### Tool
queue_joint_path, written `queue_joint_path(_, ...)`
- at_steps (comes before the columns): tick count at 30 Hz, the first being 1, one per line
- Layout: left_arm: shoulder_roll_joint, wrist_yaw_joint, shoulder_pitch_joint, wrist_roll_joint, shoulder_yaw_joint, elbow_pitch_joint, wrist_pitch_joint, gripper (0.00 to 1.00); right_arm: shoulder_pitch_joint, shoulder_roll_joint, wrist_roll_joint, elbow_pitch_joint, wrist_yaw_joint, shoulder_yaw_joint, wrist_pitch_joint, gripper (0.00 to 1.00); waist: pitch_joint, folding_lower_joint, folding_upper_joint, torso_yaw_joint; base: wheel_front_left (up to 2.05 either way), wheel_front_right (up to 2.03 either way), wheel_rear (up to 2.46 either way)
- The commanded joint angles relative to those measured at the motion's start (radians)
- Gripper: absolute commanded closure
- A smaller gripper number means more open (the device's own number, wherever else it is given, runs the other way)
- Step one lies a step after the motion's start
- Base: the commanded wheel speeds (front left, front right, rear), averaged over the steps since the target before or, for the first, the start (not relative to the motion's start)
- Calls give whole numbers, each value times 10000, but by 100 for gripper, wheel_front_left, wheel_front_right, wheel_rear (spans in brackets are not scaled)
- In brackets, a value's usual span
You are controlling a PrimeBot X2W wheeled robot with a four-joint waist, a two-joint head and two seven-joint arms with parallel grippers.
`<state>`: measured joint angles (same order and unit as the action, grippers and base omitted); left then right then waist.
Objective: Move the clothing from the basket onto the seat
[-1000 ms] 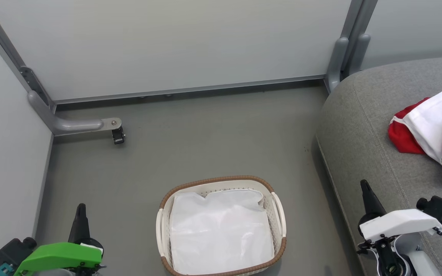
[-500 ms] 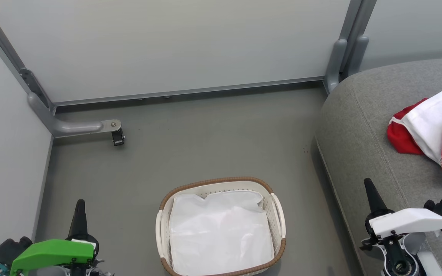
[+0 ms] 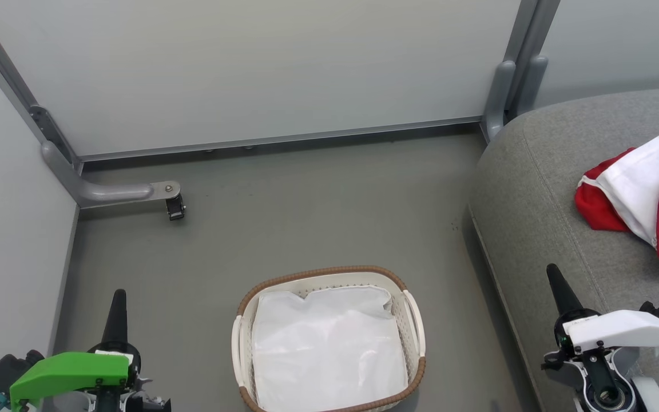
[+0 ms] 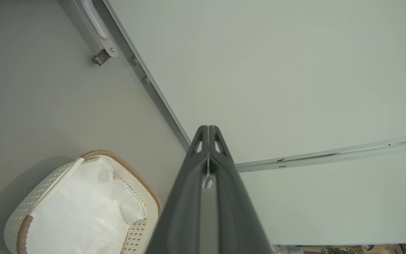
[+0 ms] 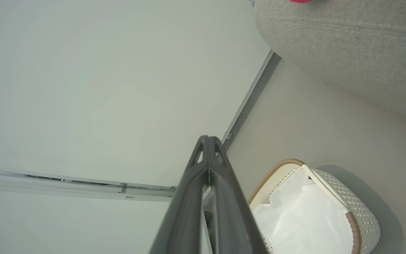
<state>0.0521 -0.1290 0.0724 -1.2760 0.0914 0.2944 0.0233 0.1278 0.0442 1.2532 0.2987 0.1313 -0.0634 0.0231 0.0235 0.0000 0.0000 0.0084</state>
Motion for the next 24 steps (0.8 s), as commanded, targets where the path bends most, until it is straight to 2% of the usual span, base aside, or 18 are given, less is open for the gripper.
queue_joint_path(1, 9, -20, 258, -266, 45, -124, 62, 100, -74, 64, 269, -128, -6, -69, 65, 100, -6, 0, 0, -3, 0, 0, 0)
queue_joint_path(24, -9, -26, 357, -2027, 165, -343, 558, 100, -163, 78, 2153, -379, -4, -331, 560, 100, -107, 0, 0, -44, 0, 0, 0)
